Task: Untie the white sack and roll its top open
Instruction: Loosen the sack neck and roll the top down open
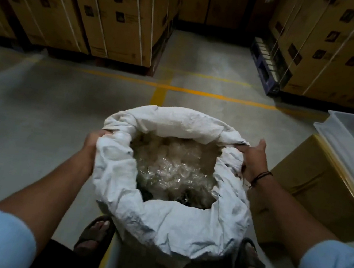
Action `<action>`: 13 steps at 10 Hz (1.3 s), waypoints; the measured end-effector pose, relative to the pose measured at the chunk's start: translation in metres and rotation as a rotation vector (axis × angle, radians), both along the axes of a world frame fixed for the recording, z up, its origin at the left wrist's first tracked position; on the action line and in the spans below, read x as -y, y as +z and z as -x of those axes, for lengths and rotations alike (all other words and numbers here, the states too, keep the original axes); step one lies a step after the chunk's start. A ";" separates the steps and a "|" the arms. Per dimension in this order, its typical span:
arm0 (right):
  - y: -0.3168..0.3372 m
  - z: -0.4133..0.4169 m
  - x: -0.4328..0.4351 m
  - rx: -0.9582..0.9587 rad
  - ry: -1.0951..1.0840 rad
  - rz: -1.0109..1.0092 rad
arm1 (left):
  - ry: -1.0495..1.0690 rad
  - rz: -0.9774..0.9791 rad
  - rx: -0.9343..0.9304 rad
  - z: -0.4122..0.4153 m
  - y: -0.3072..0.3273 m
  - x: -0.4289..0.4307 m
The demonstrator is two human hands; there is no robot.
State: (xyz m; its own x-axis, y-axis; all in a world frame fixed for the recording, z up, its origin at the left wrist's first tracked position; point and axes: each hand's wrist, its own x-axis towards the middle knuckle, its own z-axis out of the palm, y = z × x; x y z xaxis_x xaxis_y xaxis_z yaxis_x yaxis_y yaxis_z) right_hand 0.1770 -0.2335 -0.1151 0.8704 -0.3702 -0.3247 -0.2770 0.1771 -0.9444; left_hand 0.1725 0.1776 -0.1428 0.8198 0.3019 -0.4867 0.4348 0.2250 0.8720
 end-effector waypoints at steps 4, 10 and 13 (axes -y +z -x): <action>0.000 0.020 0.000 -0.068 0.142 0.874 | -0.353 -0.170 -0.218 0.015 0.068 0.054; -0.023 0.088 0.012 -0.094 0.001 -0.236 | 0.296 0.688 0.262 0.109 0.043 0.050; -0.041 0.068 0.048 -0.303 -0.145 0.298 | -0.238 -0.203 -0.278 0.093 0.073 0.021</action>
State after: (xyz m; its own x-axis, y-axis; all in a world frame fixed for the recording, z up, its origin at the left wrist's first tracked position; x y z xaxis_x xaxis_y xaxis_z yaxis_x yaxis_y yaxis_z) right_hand 0.1093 -0.2811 -0.1557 0.6847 -0.5974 -0.4175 -0.5412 -0.0331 -0.8402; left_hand 0.0793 0.1570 -0.0696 0.7238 0.2320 -0.6498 0.6793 -0.0744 0.7301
